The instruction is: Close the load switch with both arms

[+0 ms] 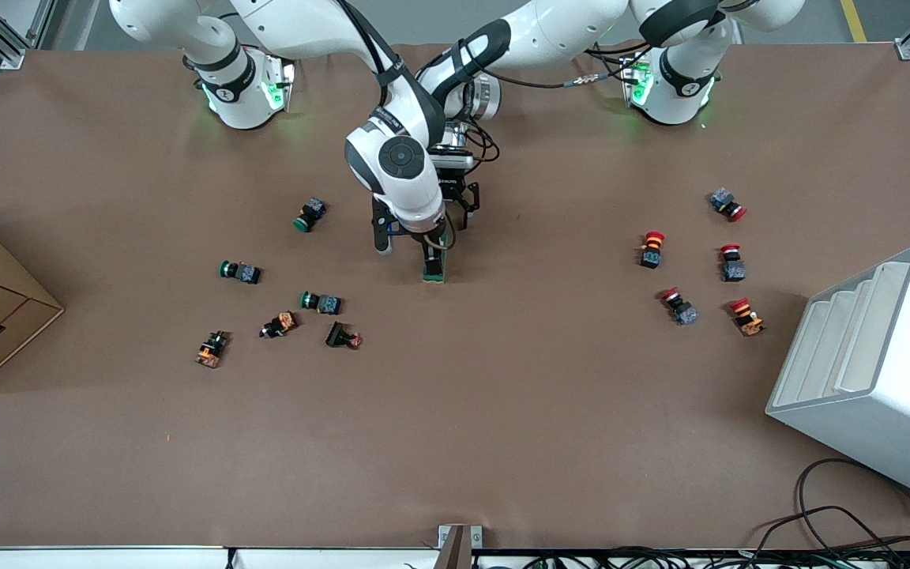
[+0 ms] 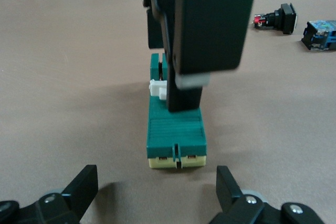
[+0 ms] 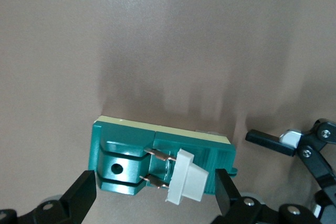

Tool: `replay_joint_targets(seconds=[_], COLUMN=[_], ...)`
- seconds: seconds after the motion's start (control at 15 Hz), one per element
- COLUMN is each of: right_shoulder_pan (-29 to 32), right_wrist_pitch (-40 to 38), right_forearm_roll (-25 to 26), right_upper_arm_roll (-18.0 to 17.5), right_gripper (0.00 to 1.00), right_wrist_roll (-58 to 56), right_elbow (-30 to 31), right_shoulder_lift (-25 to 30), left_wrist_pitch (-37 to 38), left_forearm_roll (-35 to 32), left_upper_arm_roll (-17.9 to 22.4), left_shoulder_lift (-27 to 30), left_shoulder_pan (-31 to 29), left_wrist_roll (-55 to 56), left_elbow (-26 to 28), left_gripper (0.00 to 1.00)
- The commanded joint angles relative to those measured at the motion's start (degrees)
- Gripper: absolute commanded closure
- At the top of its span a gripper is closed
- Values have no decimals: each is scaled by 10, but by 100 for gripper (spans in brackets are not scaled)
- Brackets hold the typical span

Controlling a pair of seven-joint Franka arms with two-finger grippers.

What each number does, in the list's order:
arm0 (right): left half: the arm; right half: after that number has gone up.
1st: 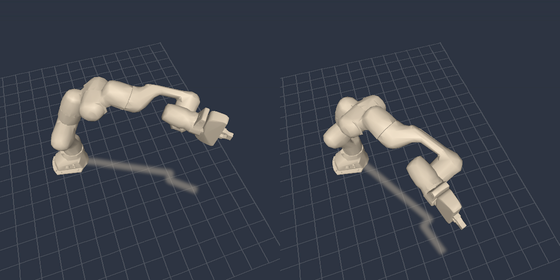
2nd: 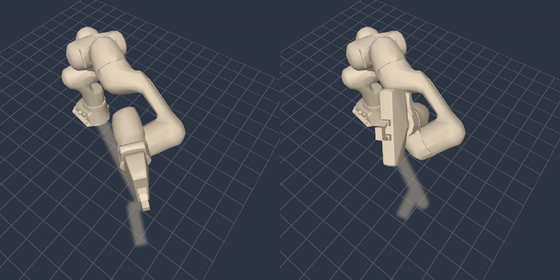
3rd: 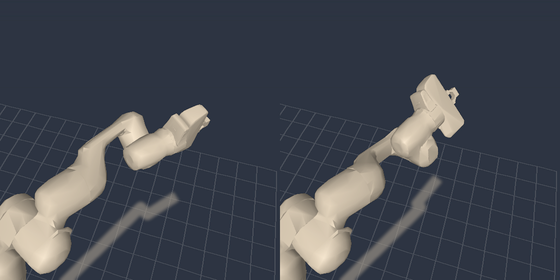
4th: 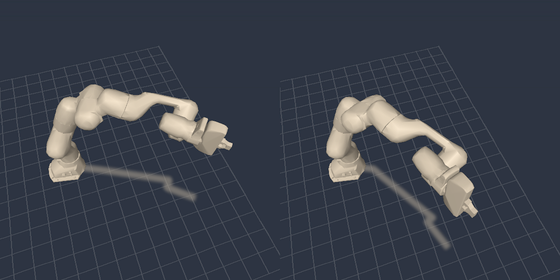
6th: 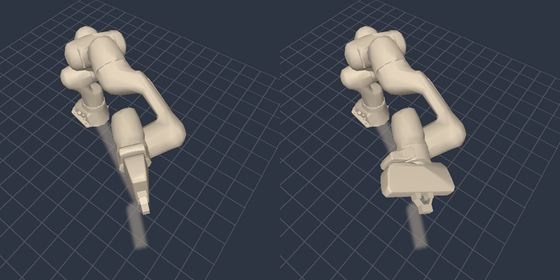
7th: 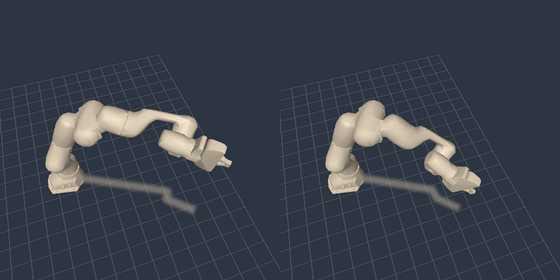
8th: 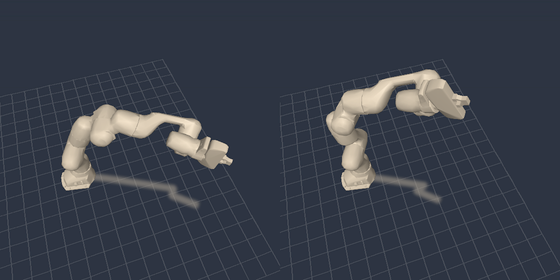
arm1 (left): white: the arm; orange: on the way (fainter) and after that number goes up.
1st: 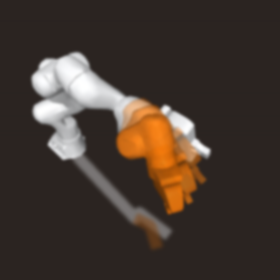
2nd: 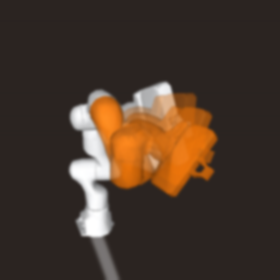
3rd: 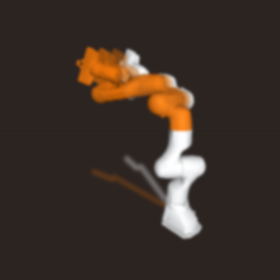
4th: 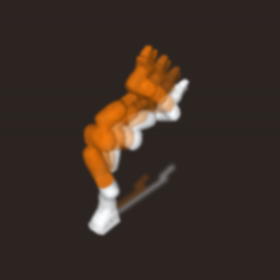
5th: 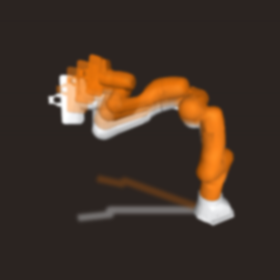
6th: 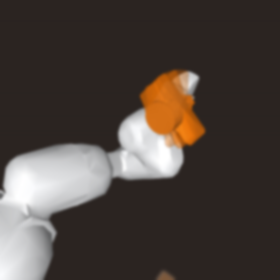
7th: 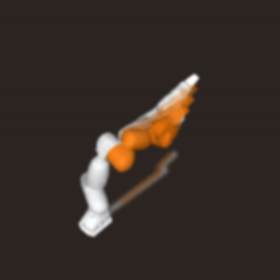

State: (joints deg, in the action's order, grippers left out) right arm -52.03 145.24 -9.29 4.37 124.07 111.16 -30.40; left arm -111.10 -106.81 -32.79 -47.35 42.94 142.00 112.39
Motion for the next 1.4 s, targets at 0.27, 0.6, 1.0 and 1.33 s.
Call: replay_joint_targets(seconds=[0.27,0.6,1.0,1.33], right_shoulder_pan=[-18,-18,-17,-13], right_wrist_pitch=[46,53,60,59], right_forearm_roll=[-4,20,46,57], right_upper_arm_roll=[9,11,23,34], right_gripper=[0,0,0,0], right_wrist_roll=[7,7,7,5], right_elbow=[23,21,20,9], right_shoulder_lift=[-4,-5,-2,0], left_wrist_pitch=[6,6,6,6], left_forearm_roll=[-8,-9,-9,-8], left_upper_arm_roll=[9,10,10,10], left_shoulder_lift=[-3,-3,-6,-7], left_shoulder_pan=[8,8,8,8], left_wrist_roll=[5,3,2,2], left_elbow=[-10,-11,-10,-11], left_gripper=[1,1,1,1])
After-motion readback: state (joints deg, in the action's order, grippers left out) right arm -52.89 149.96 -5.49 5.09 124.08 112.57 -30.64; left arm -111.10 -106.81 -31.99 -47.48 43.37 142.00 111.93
